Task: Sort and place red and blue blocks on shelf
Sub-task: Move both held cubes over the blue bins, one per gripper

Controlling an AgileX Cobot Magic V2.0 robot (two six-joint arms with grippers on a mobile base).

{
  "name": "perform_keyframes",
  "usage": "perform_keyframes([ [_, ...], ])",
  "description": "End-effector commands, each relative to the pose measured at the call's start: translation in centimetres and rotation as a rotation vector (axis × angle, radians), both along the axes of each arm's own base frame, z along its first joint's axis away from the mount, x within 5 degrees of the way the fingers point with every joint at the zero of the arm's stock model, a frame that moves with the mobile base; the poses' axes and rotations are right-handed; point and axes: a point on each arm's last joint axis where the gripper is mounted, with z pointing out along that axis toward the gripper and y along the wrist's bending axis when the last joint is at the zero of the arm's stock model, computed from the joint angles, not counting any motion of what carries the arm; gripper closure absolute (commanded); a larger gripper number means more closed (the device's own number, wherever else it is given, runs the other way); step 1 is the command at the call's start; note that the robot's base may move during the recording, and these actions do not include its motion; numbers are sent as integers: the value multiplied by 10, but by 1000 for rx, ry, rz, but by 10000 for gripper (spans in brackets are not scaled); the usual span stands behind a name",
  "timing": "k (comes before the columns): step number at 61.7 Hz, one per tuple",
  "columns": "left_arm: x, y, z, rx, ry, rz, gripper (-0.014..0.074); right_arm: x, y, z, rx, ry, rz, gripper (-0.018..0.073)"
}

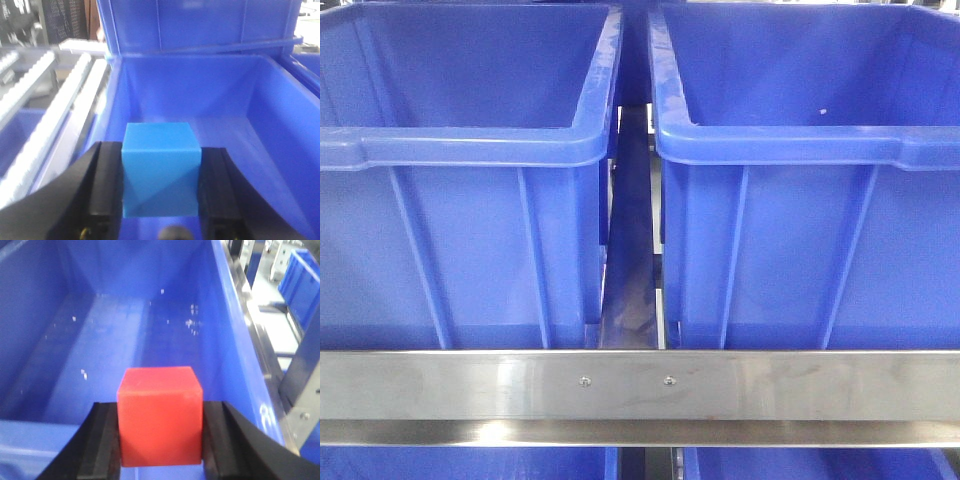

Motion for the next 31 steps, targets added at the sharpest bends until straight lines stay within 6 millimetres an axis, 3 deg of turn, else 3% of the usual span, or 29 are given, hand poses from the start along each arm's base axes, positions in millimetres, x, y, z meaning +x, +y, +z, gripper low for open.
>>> perform_keyframes([
  [1, 0, 1, 14, -48, -70, 11, 473, 1, 0, 23, -1, -155, 2, 228],
  [14, 1, -1, 16, -49, -40, -4, 473, 12, 6, 43, 2, -150, 54, 228],
  [22, 10, -8, 20, -48, -12, -59, 473, 32, 16, 52, 3, -116, 113, 228],
  [31, 26, -19, 18, -30, 14, -125, 473, 57, 26, 49, -2, -60, 148, 228],
])
